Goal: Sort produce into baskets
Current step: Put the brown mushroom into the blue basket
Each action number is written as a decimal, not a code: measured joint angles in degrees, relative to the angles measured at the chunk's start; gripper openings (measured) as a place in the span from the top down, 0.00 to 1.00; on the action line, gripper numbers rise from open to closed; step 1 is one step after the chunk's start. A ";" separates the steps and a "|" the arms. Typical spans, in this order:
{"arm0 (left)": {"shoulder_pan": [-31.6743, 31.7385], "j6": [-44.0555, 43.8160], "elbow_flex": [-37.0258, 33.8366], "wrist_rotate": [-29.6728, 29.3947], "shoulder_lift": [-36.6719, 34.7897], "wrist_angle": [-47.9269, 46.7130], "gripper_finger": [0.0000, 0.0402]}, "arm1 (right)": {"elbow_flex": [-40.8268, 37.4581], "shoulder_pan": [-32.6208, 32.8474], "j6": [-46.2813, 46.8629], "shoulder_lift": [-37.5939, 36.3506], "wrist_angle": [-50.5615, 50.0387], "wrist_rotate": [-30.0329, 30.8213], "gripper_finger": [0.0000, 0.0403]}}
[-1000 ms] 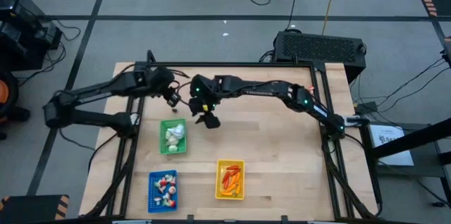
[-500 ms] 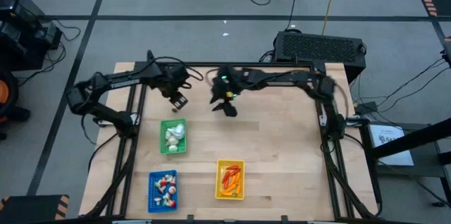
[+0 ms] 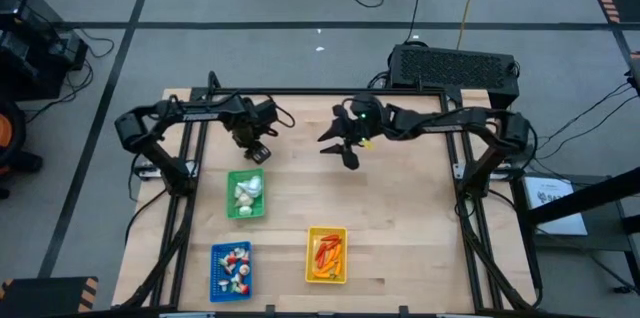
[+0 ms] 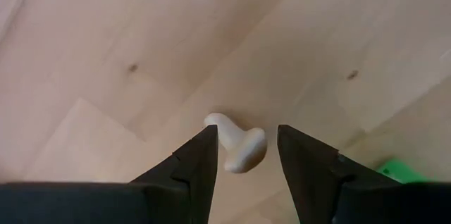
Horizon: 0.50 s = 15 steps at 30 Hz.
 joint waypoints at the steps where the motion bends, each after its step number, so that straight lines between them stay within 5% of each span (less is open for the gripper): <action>1: -0.01 0.01 0.01 -0.04 0.00 0.26 0.61 | -0.31 0.00 0.60 -0.04 -0.08 0.07 0.59; 15: -1.49 -0.14 -1.38 -0.26 0.04 -0.32 0.61 | -1.55 0.79 3.76 -0.06 -0.59 0.15 0.59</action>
